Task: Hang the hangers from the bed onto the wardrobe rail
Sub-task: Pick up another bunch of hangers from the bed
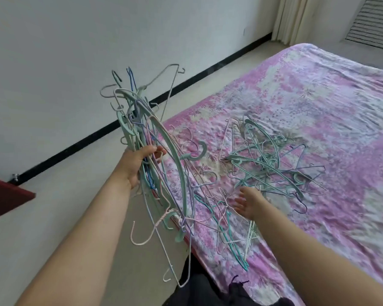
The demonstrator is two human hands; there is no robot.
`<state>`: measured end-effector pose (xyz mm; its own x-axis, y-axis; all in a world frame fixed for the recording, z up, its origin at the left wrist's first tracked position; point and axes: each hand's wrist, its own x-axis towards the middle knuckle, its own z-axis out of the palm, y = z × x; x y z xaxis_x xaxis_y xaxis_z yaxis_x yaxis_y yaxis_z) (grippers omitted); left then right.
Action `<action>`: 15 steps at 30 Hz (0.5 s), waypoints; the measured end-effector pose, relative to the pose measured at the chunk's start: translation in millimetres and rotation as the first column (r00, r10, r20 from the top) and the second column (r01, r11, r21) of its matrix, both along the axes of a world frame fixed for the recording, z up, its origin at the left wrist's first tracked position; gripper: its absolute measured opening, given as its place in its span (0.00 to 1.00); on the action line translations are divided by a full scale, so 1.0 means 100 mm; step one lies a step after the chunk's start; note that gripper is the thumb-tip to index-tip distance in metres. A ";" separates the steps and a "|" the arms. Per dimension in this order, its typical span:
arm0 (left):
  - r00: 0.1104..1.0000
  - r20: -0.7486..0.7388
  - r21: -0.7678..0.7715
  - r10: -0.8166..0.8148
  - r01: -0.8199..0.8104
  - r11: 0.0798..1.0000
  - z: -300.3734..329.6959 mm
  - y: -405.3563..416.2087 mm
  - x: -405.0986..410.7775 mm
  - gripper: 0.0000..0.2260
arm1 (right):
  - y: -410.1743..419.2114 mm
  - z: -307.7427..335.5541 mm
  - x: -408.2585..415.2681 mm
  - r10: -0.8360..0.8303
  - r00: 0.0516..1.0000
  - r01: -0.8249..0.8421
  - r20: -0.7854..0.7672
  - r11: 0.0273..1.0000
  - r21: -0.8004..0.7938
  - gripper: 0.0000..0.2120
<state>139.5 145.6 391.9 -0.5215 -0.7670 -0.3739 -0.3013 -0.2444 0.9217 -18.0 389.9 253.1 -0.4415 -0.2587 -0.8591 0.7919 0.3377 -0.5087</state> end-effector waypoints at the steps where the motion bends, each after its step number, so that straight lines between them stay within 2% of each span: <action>1: 0.999 -0.036 -0.002 -0.030 0.029 1.000 0.09 -0.03 0.04 0.06 | -0.03 -0.13 0.08 0.050 0.997 -0.050 0.062 0.999 -0.007 0.17; 3: 0.994 -0.072 -0.023 -0.078 0.077 0.997 0.23 -0.07 0.11 0.04 | -0.09 -0.31 0.27 0.231 0.973 -0.233 0.028 0.969 0.083 0.40; 4: 0.991 -0.084 -0.036 -0.102 0.100 0.994 0.31 -0.07 0.15 0.04 | -0.12 -0.38 0.36 0.306 0.952 -0.301 -0.016 0.943 0.140 0.46; 8: 0.994 -0.053 -0.082 -0.098 0.093 0.992 0.42 -0.09 0.34 0.09 | -0.17 -0.53 0.64 0.411 0.909 -0.403 -0.066 0.909 0.104 0.39; 10: 0.994 -0.019 -0.088 -0.104 0.102 0.991 0.43 -0.09 0.47 0.15 | -0.17 -0.64 0.73 0.463 0.885 -0.448 -0.048 0.875 0.184 0.40; 11: 0.995 -0.013 -0.081 -0.100 0.098 0.992 0.42 -0.09 0.55 0.16 | -0.16 -0.67 0.78 0.521 0.853 -0.498 -0.044 0.836 0.231 0.36; 13: 0.997 0.002 -0.062 -0.072 0.072 0.995 0.38 -0.09 0.70 0.18 | -0.15 -0.76 0.84 0.576 0.816 -0.517 -0.054 0.768 0.377 0.22; 15: 0.998 0.027 -0.056 -0.061 0.062 0.997 0.33 -0.07 0.83 0.19 | -0.17 -0.77 0.83 0.811 0.576 -0.674 -0.097 0.539 0.506 0.16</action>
